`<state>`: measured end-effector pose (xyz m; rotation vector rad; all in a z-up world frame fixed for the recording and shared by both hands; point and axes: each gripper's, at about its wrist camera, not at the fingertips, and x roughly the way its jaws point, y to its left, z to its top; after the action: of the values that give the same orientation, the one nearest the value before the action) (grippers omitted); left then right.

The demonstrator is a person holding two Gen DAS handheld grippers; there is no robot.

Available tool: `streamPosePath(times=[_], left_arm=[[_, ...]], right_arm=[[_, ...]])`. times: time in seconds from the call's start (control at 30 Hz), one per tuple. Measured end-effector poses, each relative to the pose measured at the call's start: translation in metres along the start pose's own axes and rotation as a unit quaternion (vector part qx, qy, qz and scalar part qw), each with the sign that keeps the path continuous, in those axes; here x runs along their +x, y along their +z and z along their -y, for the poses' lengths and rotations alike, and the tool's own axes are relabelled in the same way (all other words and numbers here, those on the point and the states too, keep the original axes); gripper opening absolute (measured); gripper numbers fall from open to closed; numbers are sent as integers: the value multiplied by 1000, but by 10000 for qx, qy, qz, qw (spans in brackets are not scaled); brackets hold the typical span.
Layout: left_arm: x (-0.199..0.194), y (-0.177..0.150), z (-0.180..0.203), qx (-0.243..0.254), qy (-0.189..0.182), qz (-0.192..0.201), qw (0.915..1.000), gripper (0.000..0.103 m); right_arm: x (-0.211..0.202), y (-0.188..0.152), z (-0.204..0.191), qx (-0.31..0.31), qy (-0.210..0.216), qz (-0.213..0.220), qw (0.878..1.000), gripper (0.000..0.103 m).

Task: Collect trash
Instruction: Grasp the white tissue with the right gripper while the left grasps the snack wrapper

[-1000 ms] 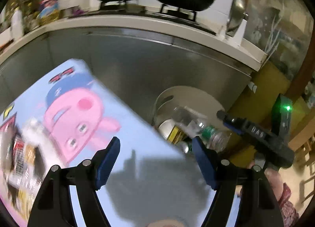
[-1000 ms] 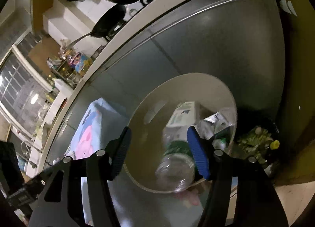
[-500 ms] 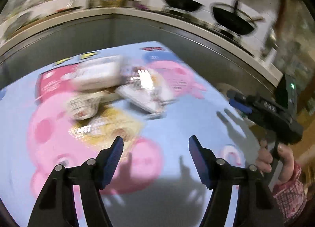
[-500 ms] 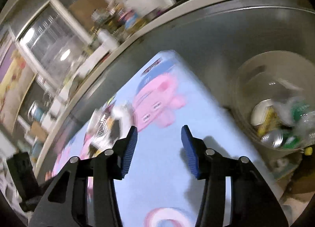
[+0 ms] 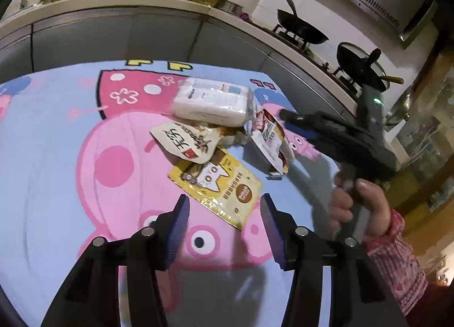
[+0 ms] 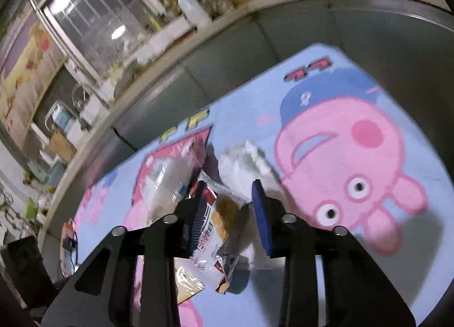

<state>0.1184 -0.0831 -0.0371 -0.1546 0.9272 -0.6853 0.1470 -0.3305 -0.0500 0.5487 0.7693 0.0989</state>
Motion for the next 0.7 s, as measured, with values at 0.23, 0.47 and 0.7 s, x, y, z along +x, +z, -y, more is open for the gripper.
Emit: streamPosePath(times=[0.23,0.47,0.7], left_arm=[[21,5,3,23,-191,-195,9996,56],[45,22,18,265,-16,-147,9995,56],[53,37,15,277,434,-6,9987,72]], right_arm=[[-19,-43,-11,-138,969,-325,9947,31],[-42,-17,38,215,-276,492,9982,51],[-14,-12,28,-305,-684,138,9971,62]])
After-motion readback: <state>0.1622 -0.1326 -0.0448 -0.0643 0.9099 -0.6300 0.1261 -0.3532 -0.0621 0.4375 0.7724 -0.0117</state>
